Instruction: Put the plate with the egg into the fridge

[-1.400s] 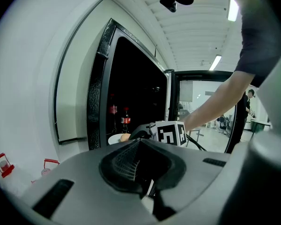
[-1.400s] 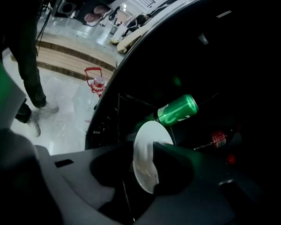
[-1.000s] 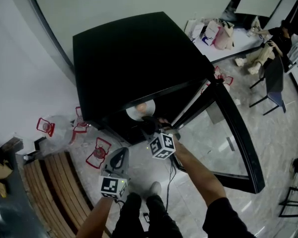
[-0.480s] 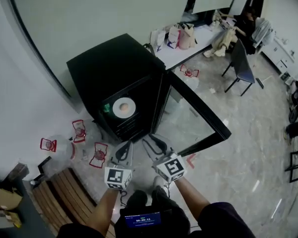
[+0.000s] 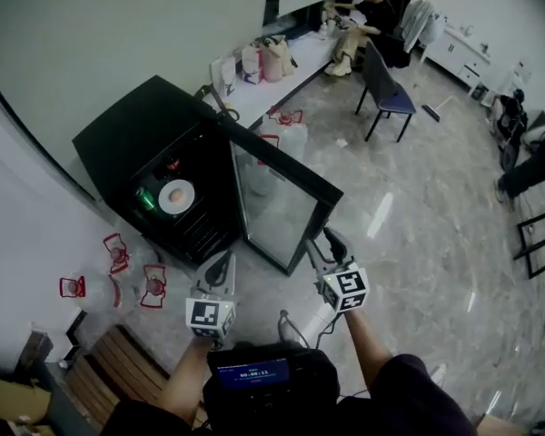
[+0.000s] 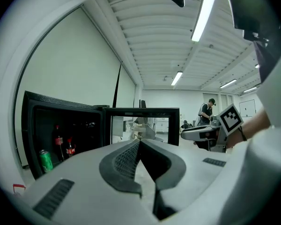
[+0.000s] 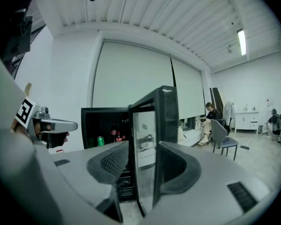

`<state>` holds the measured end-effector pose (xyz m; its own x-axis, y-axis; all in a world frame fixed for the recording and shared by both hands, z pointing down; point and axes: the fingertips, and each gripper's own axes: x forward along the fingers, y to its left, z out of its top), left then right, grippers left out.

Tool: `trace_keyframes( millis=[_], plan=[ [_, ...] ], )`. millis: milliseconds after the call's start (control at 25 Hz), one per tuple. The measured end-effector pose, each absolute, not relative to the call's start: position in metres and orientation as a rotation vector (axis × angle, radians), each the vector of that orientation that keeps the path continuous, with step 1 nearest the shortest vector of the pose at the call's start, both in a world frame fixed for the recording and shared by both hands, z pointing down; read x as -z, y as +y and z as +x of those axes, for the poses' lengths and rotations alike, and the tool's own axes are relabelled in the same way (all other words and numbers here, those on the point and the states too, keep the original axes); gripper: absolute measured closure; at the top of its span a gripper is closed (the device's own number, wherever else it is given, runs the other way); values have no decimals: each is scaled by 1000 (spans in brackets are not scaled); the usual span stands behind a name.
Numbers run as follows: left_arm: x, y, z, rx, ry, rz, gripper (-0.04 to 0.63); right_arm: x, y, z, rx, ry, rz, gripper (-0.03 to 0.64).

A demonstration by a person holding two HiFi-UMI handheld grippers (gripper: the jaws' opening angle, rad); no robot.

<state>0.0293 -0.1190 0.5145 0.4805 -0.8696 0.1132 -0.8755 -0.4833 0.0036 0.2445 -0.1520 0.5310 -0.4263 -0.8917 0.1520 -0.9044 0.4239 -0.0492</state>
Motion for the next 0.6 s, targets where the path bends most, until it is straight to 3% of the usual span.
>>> trace_keyframes(
  millis=[200, 600],
  plan=[
    [-512, -103, 73, -181, -1592, 2631, 587, -537, -180, 280, -153, -2542, 1492, 376],
    [-512, -72, 87, -194, -1718, 2528, 586, -536, -187, 264, -163, -2617, 1371, 373]
  ],
)
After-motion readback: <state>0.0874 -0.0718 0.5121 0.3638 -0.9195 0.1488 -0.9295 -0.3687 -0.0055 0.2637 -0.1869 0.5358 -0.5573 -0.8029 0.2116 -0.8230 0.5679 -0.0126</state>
